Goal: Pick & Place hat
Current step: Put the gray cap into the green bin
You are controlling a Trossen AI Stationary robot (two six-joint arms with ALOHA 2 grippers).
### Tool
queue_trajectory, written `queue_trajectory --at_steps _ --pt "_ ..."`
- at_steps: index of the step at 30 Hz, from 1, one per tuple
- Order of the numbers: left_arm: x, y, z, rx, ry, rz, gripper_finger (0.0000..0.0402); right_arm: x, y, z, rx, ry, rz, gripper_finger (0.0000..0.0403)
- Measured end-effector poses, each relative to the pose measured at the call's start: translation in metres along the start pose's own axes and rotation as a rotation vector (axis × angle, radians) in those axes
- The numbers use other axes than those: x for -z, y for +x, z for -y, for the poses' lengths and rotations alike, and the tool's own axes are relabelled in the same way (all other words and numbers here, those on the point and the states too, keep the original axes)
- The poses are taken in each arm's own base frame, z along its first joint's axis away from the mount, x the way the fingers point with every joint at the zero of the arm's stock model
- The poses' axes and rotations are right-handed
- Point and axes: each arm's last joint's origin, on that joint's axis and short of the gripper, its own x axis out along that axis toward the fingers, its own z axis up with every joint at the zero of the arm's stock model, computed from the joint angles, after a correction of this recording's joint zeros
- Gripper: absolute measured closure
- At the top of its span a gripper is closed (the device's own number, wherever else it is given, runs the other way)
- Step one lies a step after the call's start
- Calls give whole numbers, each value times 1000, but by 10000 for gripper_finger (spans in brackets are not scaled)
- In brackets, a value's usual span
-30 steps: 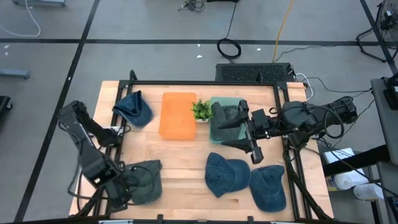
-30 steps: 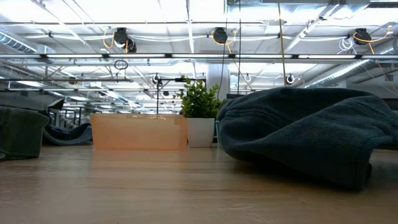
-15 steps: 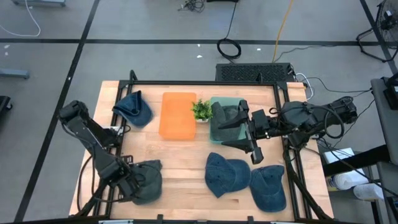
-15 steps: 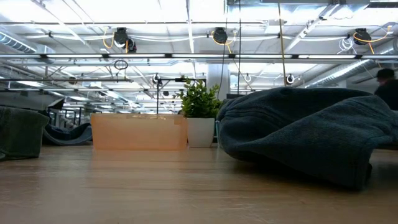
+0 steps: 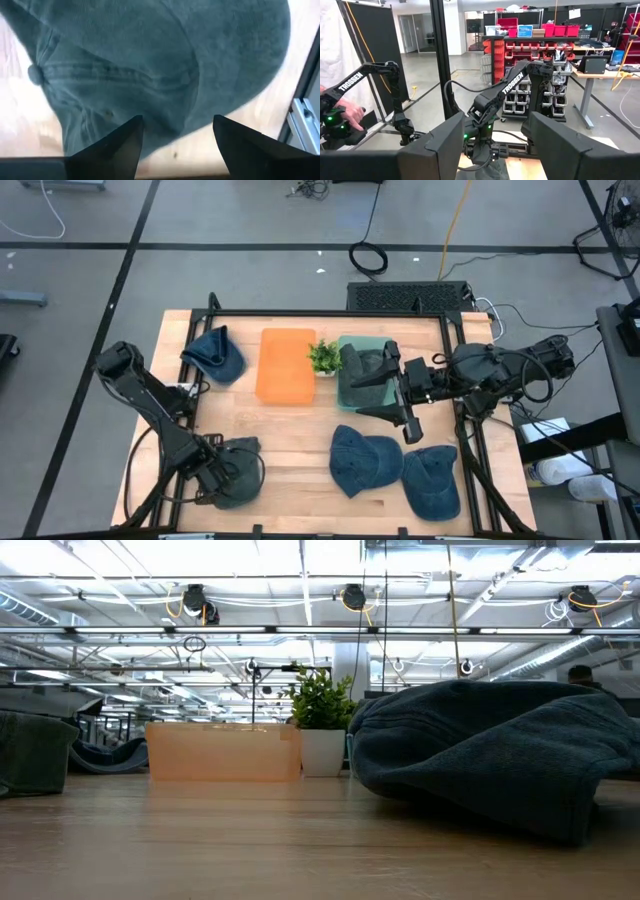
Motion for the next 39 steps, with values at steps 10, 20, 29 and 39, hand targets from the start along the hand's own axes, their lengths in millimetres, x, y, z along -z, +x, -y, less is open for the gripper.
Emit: queue_trajectory --at_steps 10,20,29,39 --pt "4 20 -17 -68 -76 -13 151 0 0 0 0 -2 0 188" --pt "-1 20 -13 -17 -22 33 257 0 0 0 1 -8 -1 188" --pt "-4 20 -8 31 -22 68 388 0 0 0 1 -8 0 188" --pt "-5 20 -9 36 -71 66 398 -1 0 0 1 -6 13 188"
